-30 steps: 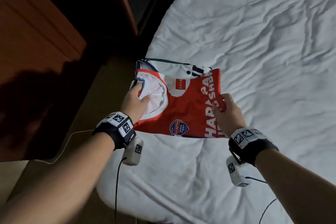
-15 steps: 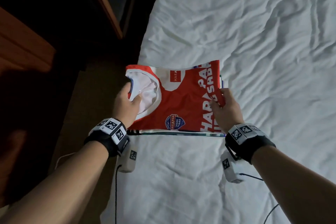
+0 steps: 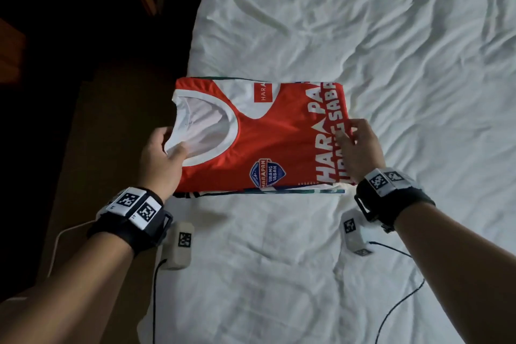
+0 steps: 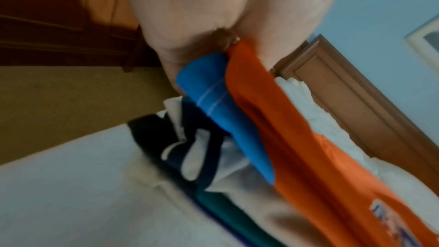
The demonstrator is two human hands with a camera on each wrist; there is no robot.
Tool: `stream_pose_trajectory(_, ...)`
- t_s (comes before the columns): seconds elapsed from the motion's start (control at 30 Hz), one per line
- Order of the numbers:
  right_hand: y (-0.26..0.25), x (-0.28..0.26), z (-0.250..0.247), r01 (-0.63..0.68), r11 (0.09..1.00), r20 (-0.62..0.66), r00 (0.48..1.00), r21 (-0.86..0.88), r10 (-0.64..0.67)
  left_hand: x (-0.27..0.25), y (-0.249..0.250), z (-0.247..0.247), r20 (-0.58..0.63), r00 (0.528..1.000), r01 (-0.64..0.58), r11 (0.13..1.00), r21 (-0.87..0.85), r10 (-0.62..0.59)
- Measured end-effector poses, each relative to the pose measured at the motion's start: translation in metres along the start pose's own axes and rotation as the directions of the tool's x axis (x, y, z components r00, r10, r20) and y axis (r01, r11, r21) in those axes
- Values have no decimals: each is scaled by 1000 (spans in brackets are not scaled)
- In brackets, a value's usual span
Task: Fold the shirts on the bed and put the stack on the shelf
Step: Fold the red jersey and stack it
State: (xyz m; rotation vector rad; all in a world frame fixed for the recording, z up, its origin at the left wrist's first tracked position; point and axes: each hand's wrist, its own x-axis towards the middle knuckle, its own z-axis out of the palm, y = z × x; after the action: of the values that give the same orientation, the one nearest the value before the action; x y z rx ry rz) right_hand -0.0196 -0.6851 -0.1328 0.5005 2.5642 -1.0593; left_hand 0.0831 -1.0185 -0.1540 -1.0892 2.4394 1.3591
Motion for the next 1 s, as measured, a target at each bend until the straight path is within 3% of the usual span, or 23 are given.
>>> stream_pose_trajectory(0.17,14,-3,-10,-38,986,115,992,-165,57,-3,-7,10,-77,997,35,999,40,-32)
stream_pose_trajectory(0.23,13,-5,-13,65,955,98,994,-290,-38,-6,-6,12,-153,988,-20,998,62,29)
stream_pose_trajectory(0.3,11,-8,-11,248,858,65,967,-450,-246,-11,-6,16,-183,957,-195,968,160,223)
stream_pose_trajectory(0.33,8,-11,-8,364,779,61,919,-510,-389,-13,-6,20,-137,931,-302,924,235,339)
stream_pose_trajectory(0.4,1,-14,6,540,614,129,801,-576,-584,-16,-7,32,46,857,-478,757,446,514)
stream_pose_trajectory(0.47,-3,-12,22,623,471,275,739,-624,-615,-21,-10,47,246,814,-551,566,613,526)
stream_pose_trajectory(0.53,4,-5,32,632,395,373,742,-667,-557,-21,-18,57,330,815,-557,490,670,476)
stream_pose_trajectory(0.7,47,11,38,558,484,360,821,-674,-444,-9,-39,64,337,834,-543,538,645,438)
stream_pose_trajectory(1.0,37,-2,-12,556,579,441,830,-597,-342,-42,6,62,282,879,-468,581,666,384)
